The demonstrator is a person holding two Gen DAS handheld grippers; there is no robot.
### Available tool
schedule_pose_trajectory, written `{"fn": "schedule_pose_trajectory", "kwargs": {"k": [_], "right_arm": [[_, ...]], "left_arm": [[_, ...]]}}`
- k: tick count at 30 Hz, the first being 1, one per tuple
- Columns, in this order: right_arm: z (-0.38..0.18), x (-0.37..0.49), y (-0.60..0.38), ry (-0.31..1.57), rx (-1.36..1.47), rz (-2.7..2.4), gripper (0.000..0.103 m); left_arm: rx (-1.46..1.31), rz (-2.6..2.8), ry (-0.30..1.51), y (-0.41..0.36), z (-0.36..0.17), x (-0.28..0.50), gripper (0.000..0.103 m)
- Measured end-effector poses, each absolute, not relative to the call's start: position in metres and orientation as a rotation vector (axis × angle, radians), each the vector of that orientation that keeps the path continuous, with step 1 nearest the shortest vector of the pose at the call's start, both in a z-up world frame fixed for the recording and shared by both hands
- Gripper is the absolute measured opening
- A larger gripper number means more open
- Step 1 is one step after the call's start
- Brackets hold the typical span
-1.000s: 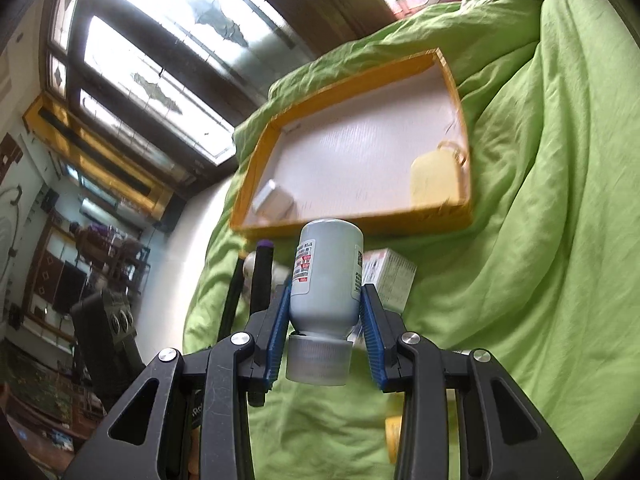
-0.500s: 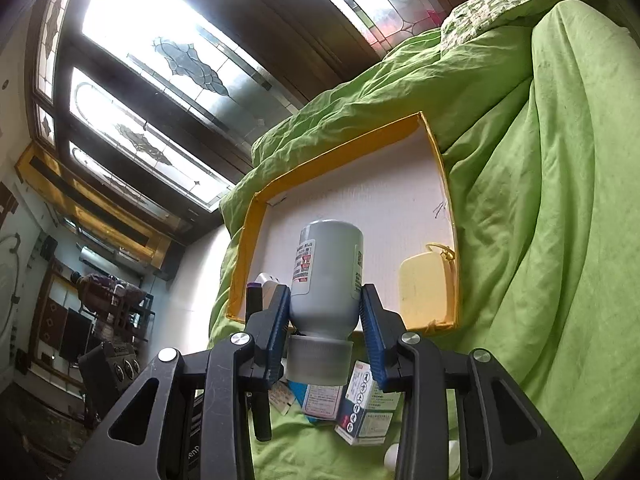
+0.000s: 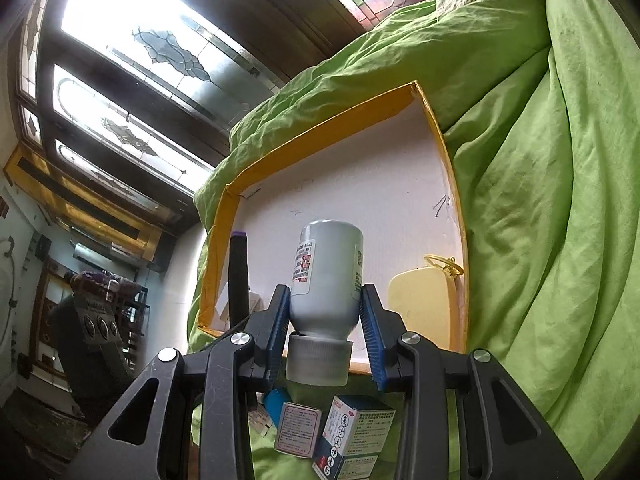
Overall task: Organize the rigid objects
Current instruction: 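Stand the pen and pill bottle upright in the tray and open both tools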
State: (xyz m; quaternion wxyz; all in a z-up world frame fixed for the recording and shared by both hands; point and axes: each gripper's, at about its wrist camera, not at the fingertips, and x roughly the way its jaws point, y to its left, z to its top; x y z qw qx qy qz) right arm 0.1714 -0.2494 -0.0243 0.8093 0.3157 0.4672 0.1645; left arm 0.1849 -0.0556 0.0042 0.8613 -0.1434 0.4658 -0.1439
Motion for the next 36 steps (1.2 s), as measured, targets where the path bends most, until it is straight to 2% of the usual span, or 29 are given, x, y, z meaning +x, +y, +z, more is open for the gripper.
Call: {"fn": "schedule_pose_trajectory", "kwargs": {"k": [11,28,36], "right_arm": [[-0.044,0.188,-0.239,1.033,0.642,0.342,0.032],[-0.062,0.184,-0.227,1.095,0.469,0.308,0.032],[-0.061,0.180,-0.240,1.088,0.560,0.307,0.032]], "left_arm": [[-0.316,-0.259,1.004,-0.054,-0.017,0.226,0.013],[-0.187,-0.318,1.033,-0.077,-0.037,0.221,0.013],[-0.210,-0.325,1.048,-0.075,-0.039,0.223,0.013]]}}
